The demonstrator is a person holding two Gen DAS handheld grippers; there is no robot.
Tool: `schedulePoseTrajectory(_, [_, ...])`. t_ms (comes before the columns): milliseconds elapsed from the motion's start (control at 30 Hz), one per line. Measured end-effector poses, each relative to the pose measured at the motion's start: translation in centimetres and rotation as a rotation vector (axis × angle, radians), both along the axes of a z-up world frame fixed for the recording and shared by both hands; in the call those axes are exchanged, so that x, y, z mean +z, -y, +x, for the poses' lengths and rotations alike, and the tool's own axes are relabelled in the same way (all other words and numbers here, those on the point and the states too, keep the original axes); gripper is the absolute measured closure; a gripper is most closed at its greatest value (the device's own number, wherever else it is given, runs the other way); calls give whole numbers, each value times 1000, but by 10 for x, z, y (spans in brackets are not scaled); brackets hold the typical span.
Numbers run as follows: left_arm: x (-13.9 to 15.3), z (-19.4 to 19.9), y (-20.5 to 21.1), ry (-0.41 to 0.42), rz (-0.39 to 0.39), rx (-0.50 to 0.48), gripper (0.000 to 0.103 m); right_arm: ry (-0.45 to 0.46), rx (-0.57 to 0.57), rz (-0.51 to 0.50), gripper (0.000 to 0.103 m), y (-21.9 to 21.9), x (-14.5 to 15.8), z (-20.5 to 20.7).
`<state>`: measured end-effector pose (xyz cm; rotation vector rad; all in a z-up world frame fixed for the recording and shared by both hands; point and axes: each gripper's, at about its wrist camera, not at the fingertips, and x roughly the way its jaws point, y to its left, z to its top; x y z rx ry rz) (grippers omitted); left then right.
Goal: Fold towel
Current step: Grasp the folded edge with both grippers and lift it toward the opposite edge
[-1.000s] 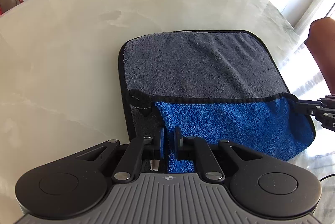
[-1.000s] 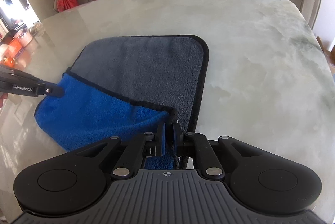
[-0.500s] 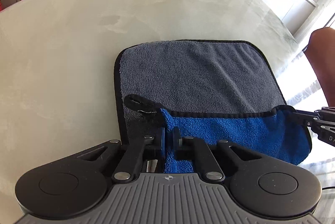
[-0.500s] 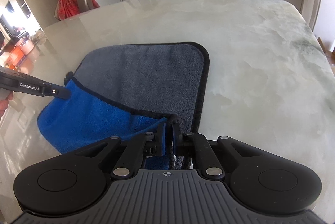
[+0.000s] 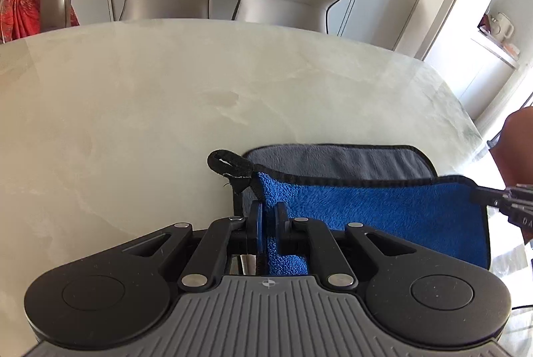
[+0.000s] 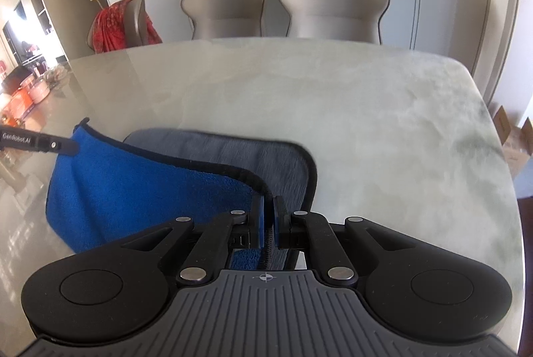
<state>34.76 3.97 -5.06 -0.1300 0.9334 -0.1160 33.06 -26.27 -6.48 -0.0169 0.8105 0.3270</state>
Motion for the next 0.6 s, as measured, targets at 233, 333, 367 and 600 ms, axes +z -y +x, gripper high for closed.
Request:
schedulePoseTrajectory(233, [-3,29,-1,22,25,3,96,-7,-2,-23,97,-2,-6,49])
schedulePoseTrajectory(333, [-8,42,-1,9,35,3,96,-30,0,-37,97,-5,-14,61])
schedulePoseTrajectory(367, [-10,47,0,7,43,1,96,-37,0,-42,97,-6,-17,65])
schedulePoseTrajectory(600, [-28,64,5,-18,69,-10,94,-93,-10,-69,97,-11,-41,78])
